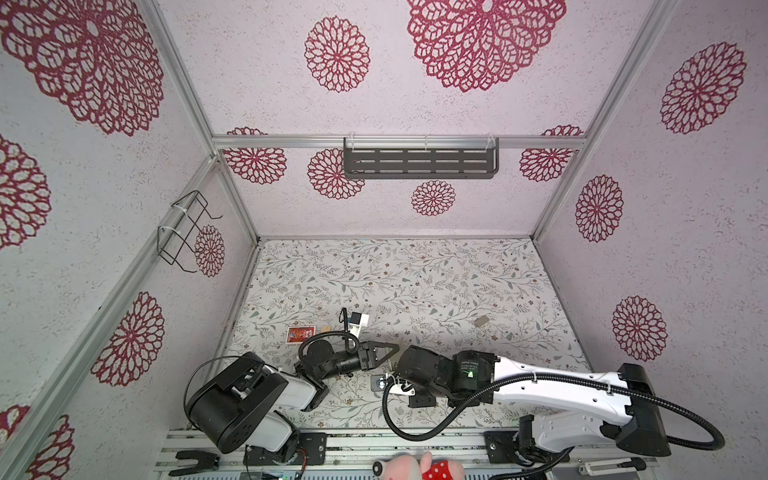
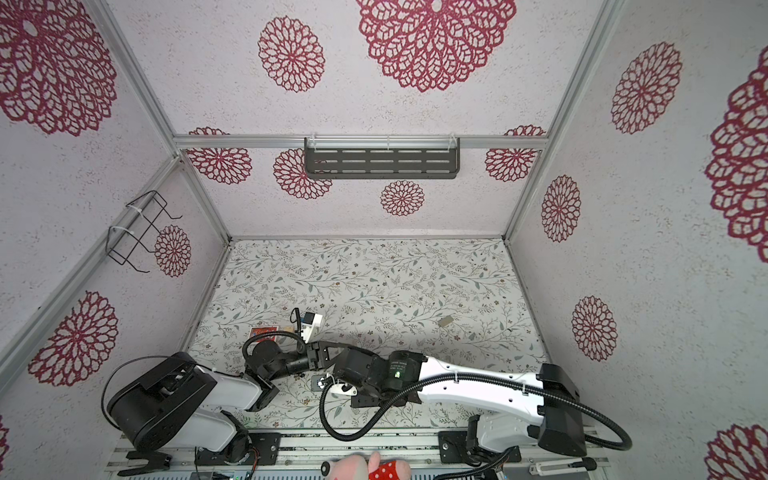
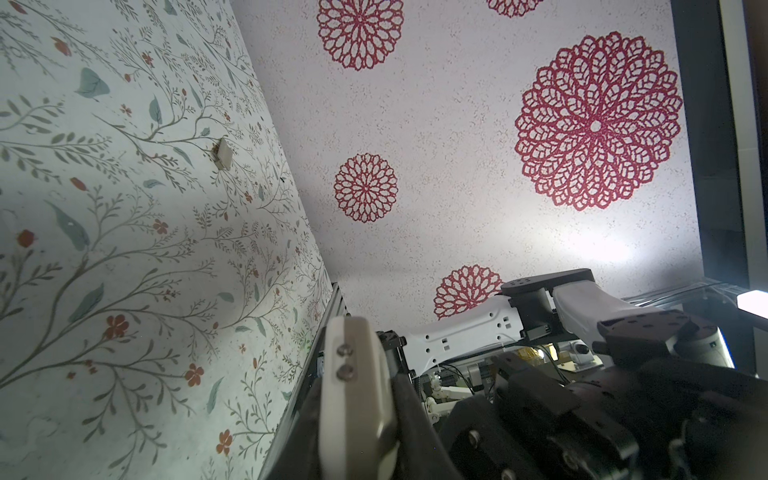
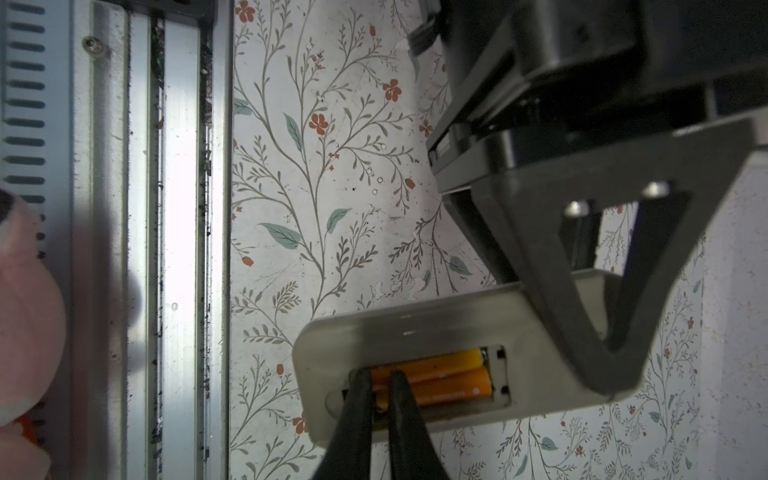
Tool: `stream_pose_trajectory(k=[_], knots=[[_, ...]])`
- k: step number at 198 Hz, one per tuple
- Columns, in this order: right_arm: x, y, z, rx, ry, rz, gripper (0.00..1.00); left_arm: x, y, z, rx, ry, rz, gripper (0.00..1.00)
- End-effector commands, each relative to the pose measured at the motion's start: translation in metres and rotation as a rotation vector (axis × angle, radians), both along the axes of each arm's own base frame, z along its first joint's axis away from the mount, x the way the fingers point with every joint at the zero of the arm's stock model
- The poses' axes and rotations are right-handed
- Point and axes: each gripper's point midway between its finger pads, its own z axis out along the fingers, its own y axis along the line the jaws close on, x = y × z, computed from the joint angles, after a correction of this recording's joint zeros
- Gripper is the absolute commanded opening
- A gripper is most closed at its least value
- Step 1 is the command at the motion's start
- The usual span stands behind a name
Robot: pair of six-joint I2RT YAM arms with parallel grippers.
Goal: Load the batteries into the remote control
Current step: 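Press the second battery down into the compartment with the right gripper fingers, then open the right gripper and push the battery flat into the compartment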
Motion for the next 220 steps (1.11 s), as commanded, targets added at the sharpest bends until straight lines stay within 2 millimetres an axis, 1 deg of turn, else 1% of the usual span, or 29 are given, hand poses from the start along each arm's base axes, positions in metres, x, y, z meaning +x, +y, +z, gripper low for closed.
stream_pose_trajectory(k=[1,29,83,120,148,168,220], knots=[[0.014,-0.003,-0.001,-0.016,-0.056,-0.043,0.11,-0.013,-0.009,0.019,-0.045,-0.060,-0.075,0.00],[0.015,-0.003,-0.005,-0.035,-0.058,-0.051,0.07,-0.014,-0.009,0.018,-0.044,-0.060,-0.075,0.00],[0.018,-0.006,-0.008,-0.053,-0.060,-0.067,0.05,-0.015,-0.009,0.017,-0.040,-0.059,-0.074,0.00],[0.021,-0.009,-0.013,-0.084,-0.068,-0.093,0.00,-0.014,-0.009,0.015,-0.037,-0.060,-0.073,0.00],[0.025,-0.010,-0.013,-0.089,-0.078,-0.118,0.00,-0.014,-0.008,0.015,-0.036,-0.060,-0.070,0.00],[0.029,-0.012,-0.017,-0.108,-0.088,-0.137,0.00,-0.015,-0.008,0.015,-0.036,-0.060,-0.069,0.00],[0.031,-0.014,-0.020,-0.128,-0.080,-0.150,0.00,-0.014,-0.009,0.015,-0.036,-0.062,-0.069,0.00]])
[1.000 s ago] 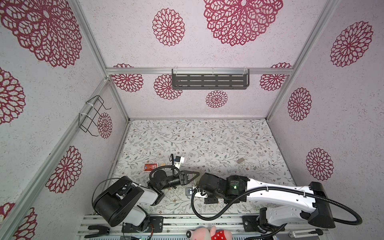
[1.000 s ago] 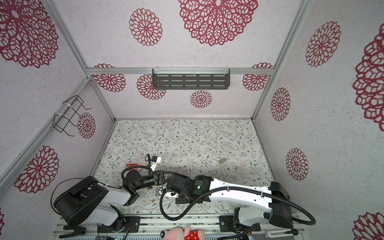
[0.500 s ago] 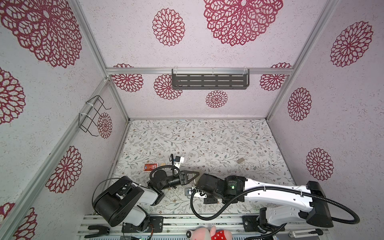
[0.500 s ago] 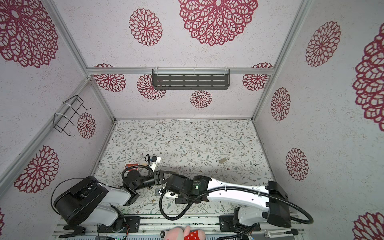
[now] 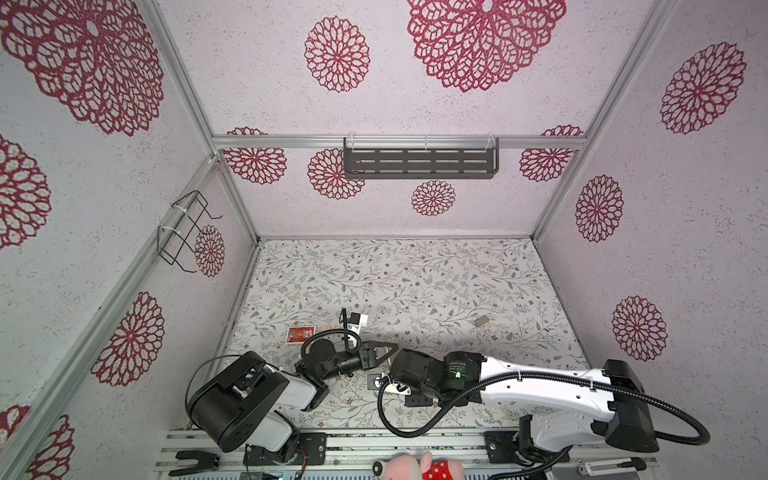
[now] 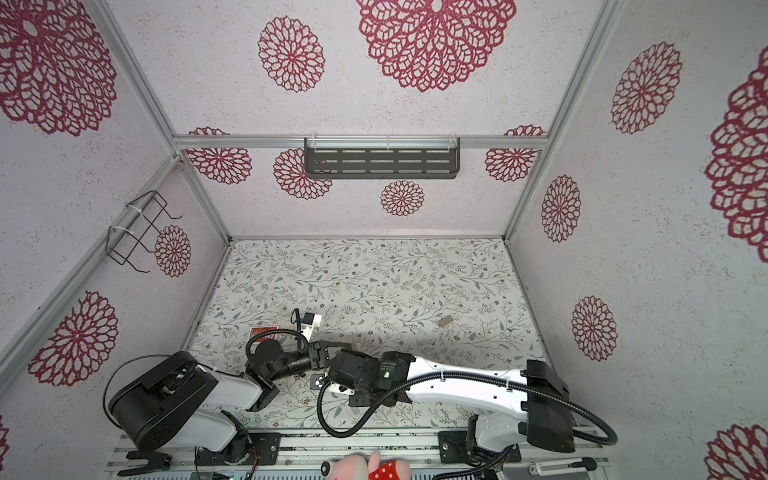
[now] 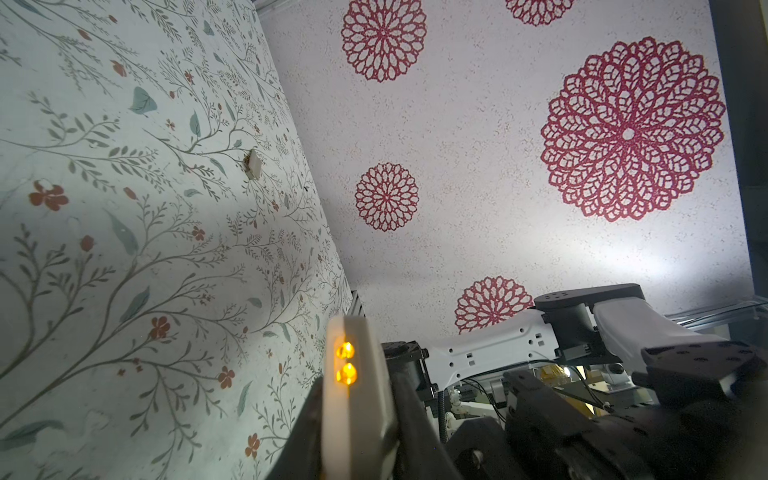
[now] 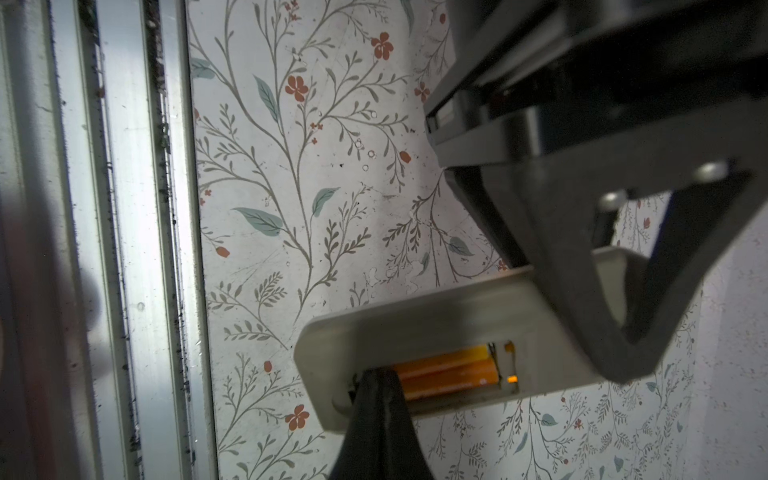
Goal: Load the batteries into the remote control
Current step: 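Open the right gripper and push the battery flat into the compartment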
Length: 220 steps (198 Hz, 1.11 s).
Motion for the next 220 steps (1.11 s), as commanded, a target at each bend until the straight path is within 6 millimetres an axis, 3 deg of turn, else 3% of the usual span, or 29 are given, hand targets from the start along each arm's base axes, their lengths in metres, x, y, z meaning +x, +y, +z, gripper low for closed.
stream_pose_trajectory(k=[1,141,181,197,220], knots=[[0.021,-0.012,-0.001,-0.052,-0.061,-0.088,0.00,-0.022,-0.010,0.028,-0.082,-0.063,-0.117,0.00],[0.019,-0.009,-0.004,-0.036,-0.032,-0.088,0.00,-0.020,-0.008,0.027,-0.078,-0.066,-0.098,0.00],[0.023,-0.001,0.012,0.023,-0.041,-0.118,0.00,-0.013,-0.004,0.012,-0.034,-0.043,-0.048,0.00],[0.025,0.004,0.024,0.085,-0.046,-0.138,0.07,-0.007,0.000,0.002,-0.008,-0.028,-0.007,0.00],[0.027,0.011,0.043,0.202,-0.046,-0.178,0.27,0.000,0.004,-0.002,-0.005,-0.020,0.033,0.00]])
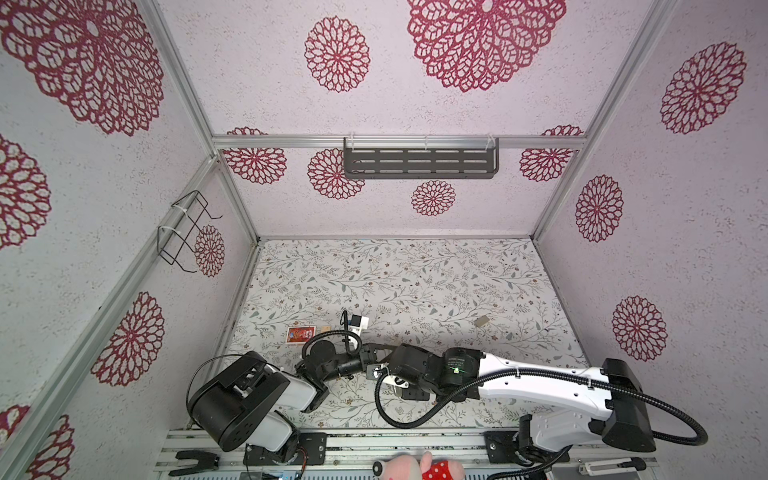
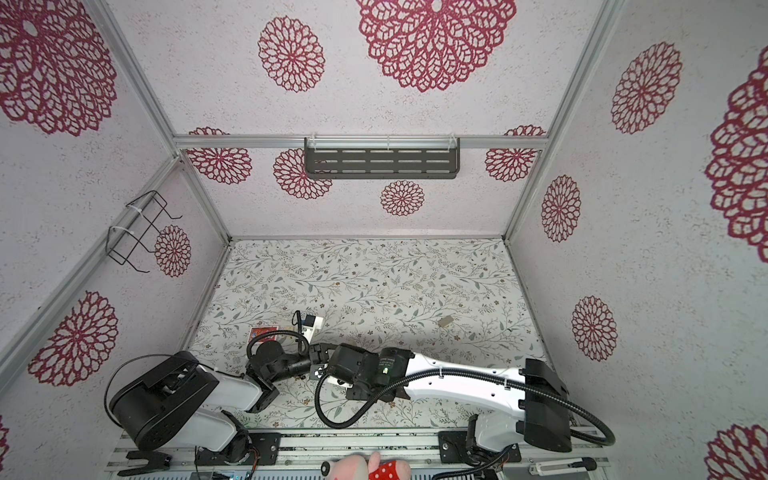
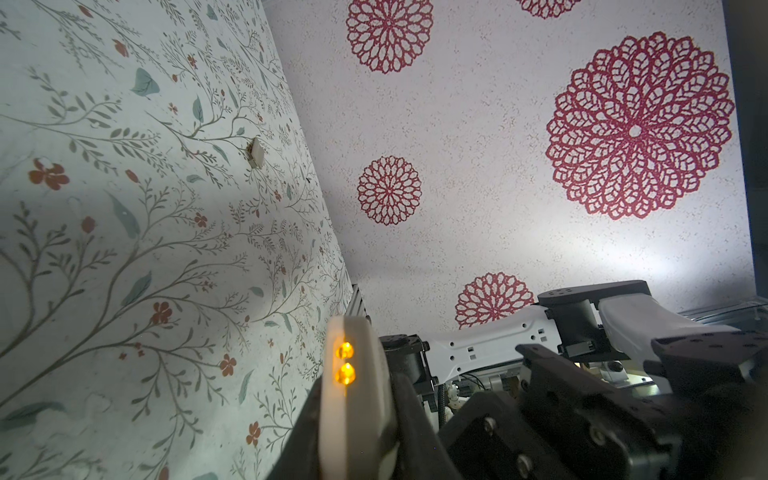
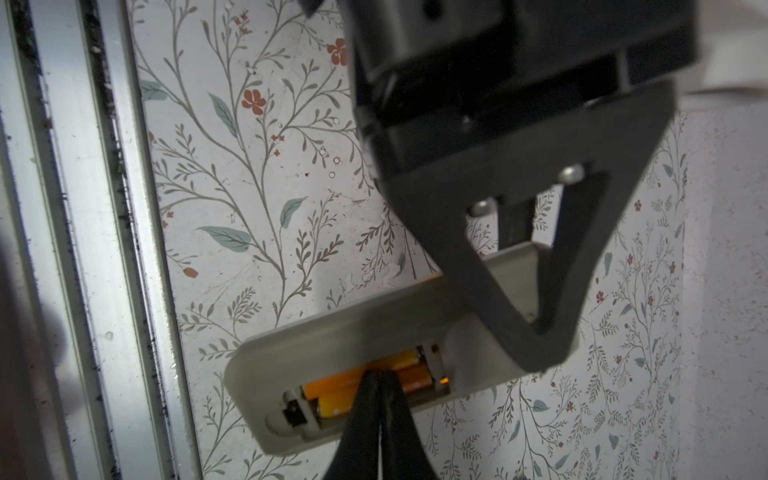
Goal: Load the batteries into the remote control
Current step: 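Open the right gripper and push the battery flat into the compartment, then raise the right gripper off the remote and move it over the grey cover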
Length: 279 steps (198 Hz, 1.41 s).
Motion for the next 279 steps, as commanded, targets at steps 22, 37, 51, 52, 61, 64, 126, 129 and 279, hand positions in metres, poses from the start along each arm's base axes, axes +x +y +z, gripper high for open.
stream_pose_trajectory(k=[22,37,51,52,61,64,126,129,279], knots=[[0.010,0.006,0.049,0.245,-0.033,-0.108,0.44,0.008,0.004,0.002,-0.026,-0.028,0.053,0.00],[0.011,0.002,0.057,0.294,-0.039,-0.128,0.49,0.010,0.004,-0.004,-0.011,-0.019,0.059,0.00],[0.012,-0.003,0.063,0.334,-0.045,-0.152,0.51,0.011,0.005,-0.008,0.000,-0.016,0.065,0.00],[0.012,-0.003,0.064,0.338,-0.045,-0.154,0.51,0.011,0.005,-0.008,0.001,-0.016,0.066,0.00],[0.013,-0.007,0.069,0.359,-0.053,-0.175,0.52,0.012,0.005,-0.009,0.004,-0.018,0.068,0.00],[0.014,-0.009,0.070,0.364,-0.058,-0.185,0.52,0.012,0.005,-0.009,0.004,-0.019,0.069,0.00],[0.057,-0.057,0.079,0.437,-0.140,-0.468,0.66,0.017,0.009,-0.019,0.036,-0.031,0.097,0.00],[0.066,-0.064,0.078,0.439,-0.141,-0.506,0.67,0.017,0.009,-0.019,0.038,-0.032,0.099,0.00],[0.160,-0.214,-0.007,0.360,-0.032,-1.282,0.71,0.029,0.026,0.003,0.083,-0.184,0.155,0.00]])
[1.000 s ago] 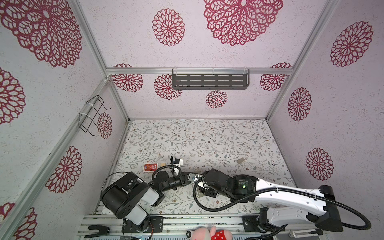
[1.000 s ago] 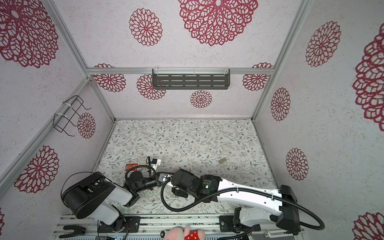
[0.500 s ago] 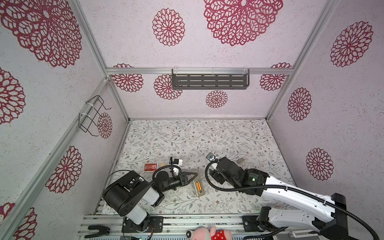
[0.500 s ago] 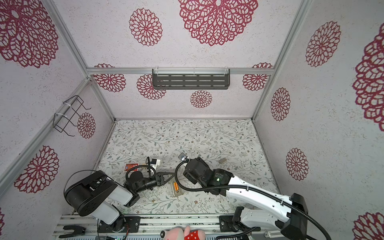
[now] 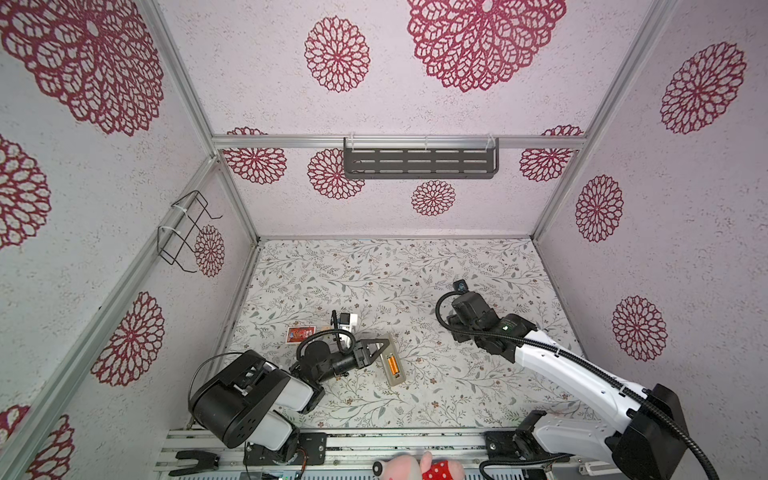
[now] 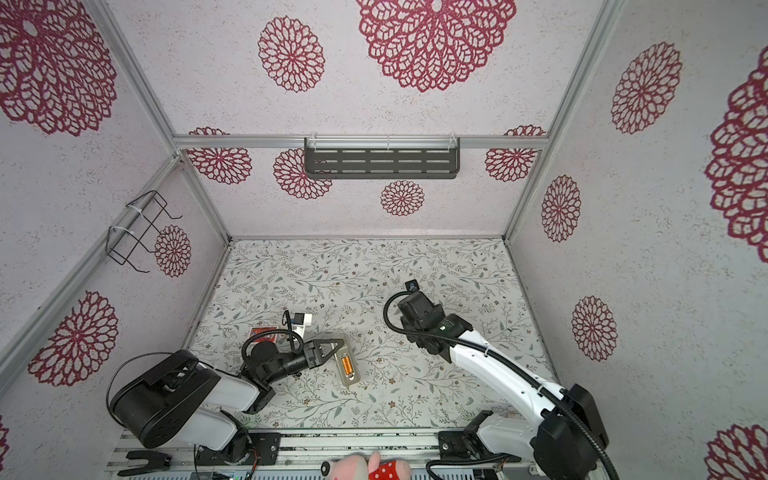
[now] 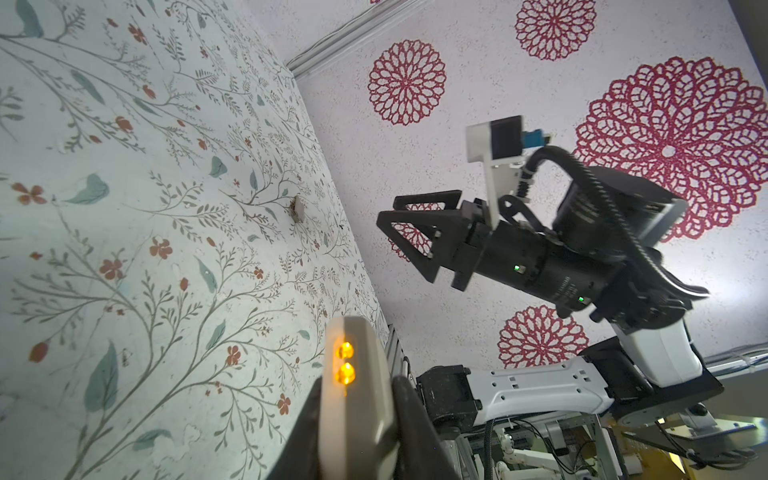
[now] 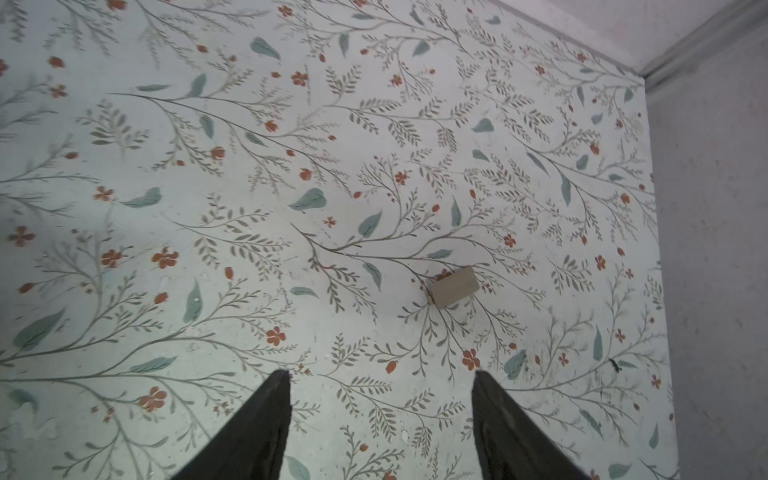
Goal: Load the batteries into the remote control
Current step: 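Raise the right gripper off the remote and move it over the grey cover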
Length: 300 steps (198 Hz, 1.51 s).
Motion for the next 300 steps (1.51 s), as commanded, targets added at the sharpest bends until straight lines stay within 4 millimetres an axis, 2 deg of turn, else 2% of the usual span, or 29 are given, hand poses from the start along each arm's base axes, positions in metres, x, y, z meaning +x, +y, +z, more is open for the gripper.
stream_pose_trajectory(k=[1,37,47,54,62,156,204,253,300], knots=[[0.005,-0.020,-0.005,0.038,0.009,-0.109,0.71,0.003,0.001,0.006,0.032,-0.056,0.007,0.00],[0.014,-0.043,-0.017,0.094,0.032,-0.204,0.77,0.005,0.001,0.011,0.068,-0.095,0.007,0.00],[0.015,-0.048,-0.021,0.098,0.035,-0.221,0.82,0.005,0.001,0.014,0.072,-0.106,0.006,0.00],[0.016,-0.051,-0.023,0.098,0.036,-0.232,0.90,0.004,0.001,0.015,0.076,-0.113,0.005,0.00],[0.017,-0.056,-0.027,0.100,0.041,-0.248,0.92,0.004,0.001,0.016,0.078,-0.120,0.005,0.00],[0.031,-0.080,-0.057,0.186,0.097,-0.371,0.93,-0.003,0.005,0.027,0.064,-0.160,0.006,0.00],[0.038,-0.084,-0.076,0.236,0.136,-0.429,0.93,-0.005,0.007,0.029,0.066,-0.167,0.009,0.00],[0.047,-0.092,-0.086,0.245,0.124,-0.478,0.93,-0.005,0.007,0.028,0.072,-0.166,0.011,0.00],[0.060,-0.087,-0.099,0.315,0.114,-0.508,0.91,-0.005,0.006,0.026,0.069,-0.162,0.006,0.00]])
